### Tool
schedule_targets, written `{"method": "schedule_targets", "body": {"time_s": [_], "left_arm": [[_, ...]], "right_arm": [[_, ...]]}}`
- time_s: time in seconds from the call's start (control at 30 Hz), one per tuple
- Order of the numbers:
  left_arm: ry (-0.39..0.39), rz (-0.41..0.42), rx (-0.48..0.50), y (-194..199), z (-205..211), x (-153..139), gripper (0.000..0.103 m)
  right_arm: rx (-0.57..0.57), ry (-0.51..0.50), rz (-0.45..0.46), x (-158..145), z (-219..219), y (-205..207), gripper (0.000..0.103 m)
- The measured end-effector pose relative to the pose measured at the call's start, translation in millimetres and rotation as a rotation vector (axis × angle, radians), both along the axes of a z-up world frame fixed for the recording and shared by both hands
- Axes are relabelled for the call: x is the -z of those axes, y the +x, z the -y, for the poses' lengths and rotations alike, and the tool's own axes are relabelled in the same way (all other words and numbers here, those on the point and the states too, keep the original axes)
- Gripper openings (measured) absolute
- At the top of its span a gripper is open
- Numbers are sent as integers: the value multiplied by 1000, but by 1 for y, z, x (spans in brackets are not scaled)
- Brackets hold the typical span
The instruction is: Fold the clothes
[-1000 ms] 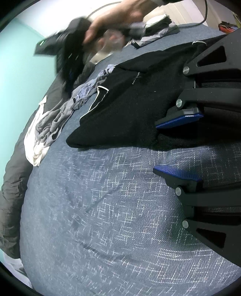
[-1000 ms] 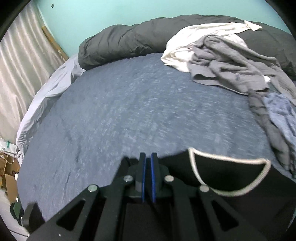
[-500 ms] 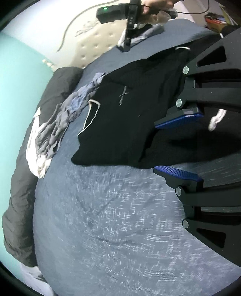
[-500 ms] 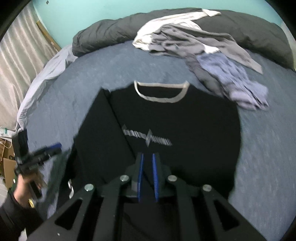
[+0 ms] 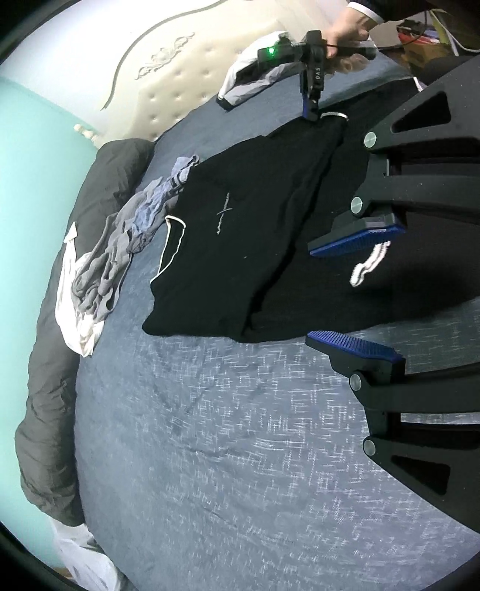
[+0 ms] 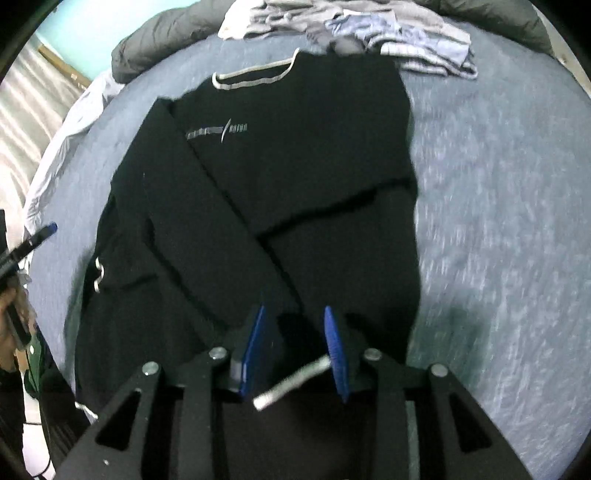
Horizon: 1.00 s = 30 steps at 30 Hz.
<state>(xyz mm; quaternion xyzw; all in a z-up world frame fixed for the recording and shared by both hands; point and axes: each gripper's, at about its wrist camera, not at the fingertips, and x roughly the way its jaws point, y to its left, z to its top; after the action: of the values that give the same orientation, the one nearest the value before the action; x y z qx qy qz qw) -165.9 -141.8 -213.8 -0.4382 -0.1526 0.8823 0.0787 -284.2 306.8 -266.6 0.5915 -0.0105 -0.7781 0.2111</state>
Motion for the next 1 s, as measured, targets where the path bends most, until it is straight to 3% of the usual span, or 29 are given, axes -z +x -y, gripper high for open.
{"method": "schedule_targets", "body": {"time_s": [0.27,0.37,0.43,0.5,0.73,1.0], "left_arm": [[-11,-4,5,6,-5,-10,46],[-11,-5,13,5,-8,-11,46],[-7,-3,11,5,-8,-10,46],[-1,1,10,5,-7,-9,46],[-8,-1,12,4,-7,-10,46],[-10,7,8,3,-2,-7,46]], "right_arm": [[-32,38,22,22,2,9,33],[-45,50,12,24,2,13,21],[-60,48,-20,20,3,18,8],[-62,35,-53,12,2,20,7],[-13,22,-164,-29,-10,8,6],[45,112,-71,-1,-13,-3,11]]}}
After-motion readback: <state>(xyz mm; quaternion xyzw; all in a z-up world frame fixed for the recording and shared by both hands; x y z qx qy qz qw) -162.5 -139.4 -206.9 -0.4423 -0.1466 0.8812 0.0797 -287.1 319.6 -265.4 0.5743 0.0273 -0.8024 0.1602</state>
